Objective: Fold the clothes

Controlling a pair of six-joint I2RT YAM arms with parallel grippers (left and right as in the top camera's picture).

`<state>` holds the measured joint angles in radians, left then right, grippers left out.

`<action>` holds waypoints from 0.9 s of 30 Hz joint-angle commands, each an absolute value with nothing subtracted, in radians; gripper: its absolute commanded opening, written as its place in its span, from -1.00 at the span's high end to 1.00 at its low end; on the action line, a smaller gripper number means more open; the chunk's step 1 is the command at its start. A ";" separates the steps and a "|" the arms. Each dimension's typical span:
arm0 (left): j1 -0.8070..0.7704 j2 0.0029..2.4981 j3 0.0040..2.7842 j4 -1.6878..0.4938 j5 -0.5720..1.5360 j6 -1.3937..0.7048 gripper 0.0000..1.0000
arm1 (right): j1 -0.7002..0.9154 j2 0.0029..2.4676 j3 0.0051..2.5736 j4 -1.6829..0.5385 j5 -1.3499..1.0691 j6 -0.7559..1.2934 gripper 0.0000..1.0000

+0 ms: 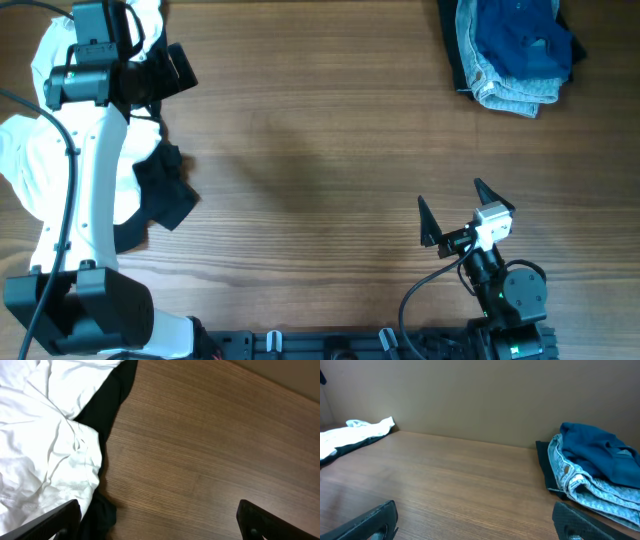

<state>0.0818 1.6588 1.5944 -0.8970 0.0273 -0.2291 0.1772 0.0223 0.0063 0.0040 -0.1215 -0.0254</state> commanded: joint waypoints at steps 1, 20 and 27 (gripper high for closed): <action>0.090 1.668 1.597 -0.896 0.036 -0.216 -1.00 | 0.180 0.019 0.005 0.006 -0.097 -0.038 -0.99; 0.070 1.326 1.158 -0.449 0.064 -0.221 -1.00 | 0.180 0.019 0.005 0.006 -0.097 -0.038 -1.00; 0.070 1.002 0.681 -0.094 0.089 -0.221 -1.00 | 0.180 0.019 0.005 0.006 -0.097 -0.038 -0.99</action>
